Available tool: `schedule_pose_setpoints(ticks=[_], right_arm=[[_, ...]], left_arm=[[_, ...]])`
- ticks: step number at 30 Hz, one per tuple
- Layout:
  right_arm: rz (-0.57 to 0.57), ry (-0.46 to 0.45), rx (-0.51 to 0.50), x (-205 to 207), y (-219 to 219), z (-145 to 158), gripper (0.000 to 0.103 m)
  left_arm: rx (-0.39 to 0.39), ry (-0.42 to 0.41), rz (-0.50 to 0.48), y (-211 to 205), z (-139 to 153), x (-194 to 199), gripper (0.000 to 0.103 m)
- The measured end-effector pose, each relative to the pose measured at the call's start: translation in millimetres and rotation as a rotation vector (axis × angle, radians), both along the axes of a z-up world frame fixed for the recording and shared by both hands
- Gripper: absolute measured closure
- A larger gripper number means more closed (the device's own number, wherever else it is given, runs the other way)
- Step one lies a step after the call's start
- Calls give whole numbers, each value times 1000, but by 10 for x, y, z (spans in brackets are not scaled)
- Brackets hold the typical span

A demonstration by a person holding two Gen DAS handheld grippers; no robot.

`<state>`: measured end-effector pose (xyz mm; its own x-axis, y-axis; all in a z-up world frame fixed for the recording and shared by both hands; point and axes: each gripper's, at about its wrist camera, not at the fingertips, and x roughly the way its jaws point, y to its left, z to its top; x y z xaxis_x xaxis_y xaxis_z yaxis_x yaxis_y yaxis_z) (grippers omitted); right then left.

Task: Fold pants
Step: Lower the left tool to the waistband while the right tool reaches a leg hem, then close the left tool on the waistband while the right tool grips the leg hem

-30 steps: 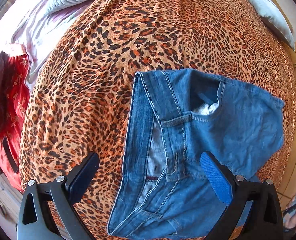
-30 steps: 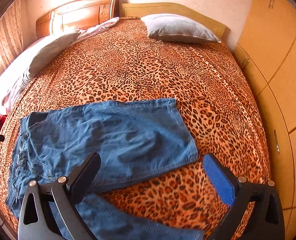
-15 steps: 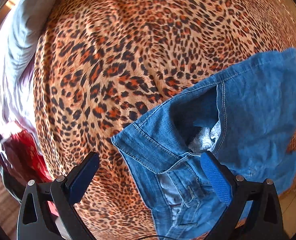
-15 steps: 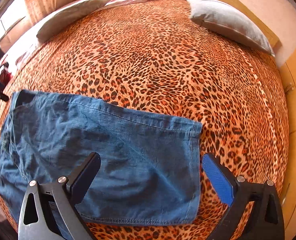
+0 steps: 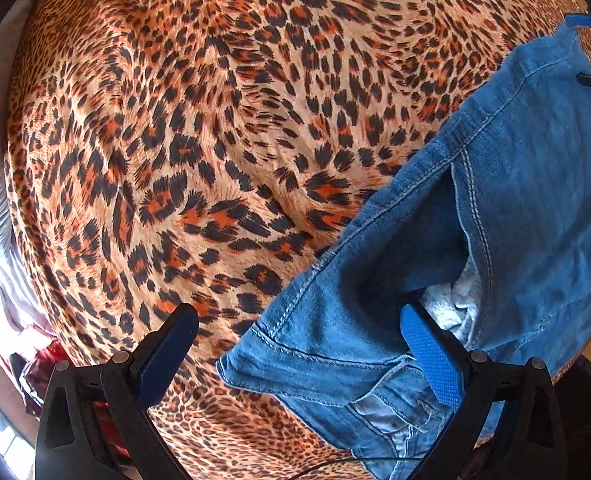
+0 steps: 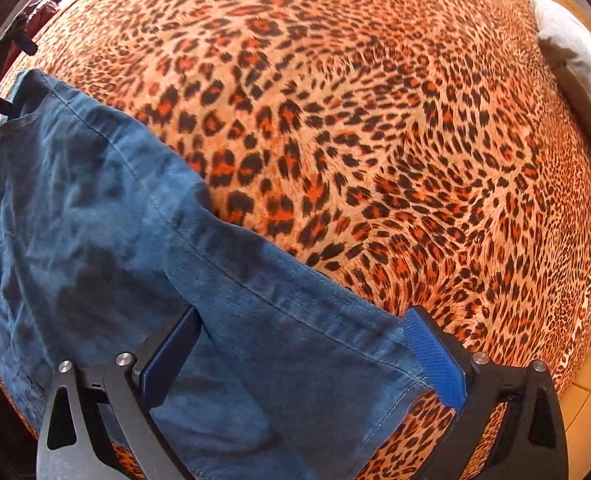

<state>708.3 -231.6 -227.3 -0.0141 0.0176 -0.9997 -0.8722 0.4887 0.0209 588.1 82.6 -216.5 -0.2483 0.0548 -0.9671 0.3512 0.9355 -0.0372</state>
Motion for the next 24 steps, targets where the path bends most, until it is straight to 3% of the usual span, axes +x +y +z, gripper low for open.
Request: schedule_pose_setpoints(ticks=[3,9,11,12,14,15,17,18,19,21,24], right_arm=[[-2,40,-24,-13,-28,-183,2],[-37,70,25,-25,-125,-224,1],[-42,72,28,-33,-147,-212,2],[-34,72,29,-52,-158,-203,7],[-14,75,37,-103,-155,-147,19],[-5,75,33,-122,-141,-102,30],[21,62,22,-221,-136,-9,55],[26,65,16,-265,-155,28,79],[36,65,3,-321,-174,60,92],[62,15,-31,-443,-222,127,99],[42,-32,-16,-574,-363,320,99]], left_arm=[[15,34,-15,30,-221,23,1],[45,28,-62,-9,-440,-32,1],[43,9,-89,-74,-448,-139,9],[39,2,-107,-95,-447,-186,14],[25,-13,-140,-144,-419,-267,41],[24,-19,-152,-161,-408,-303,47],[19,-20,-152,-185,-407,-359,79],[35,-37,-158,-206,-410,-389,81],[58,-54,-168,-240,-414,-423,83],[104,-94,-204,-311,-407,-503,84],[163,-164,-246,-491,-409,-665,86]])
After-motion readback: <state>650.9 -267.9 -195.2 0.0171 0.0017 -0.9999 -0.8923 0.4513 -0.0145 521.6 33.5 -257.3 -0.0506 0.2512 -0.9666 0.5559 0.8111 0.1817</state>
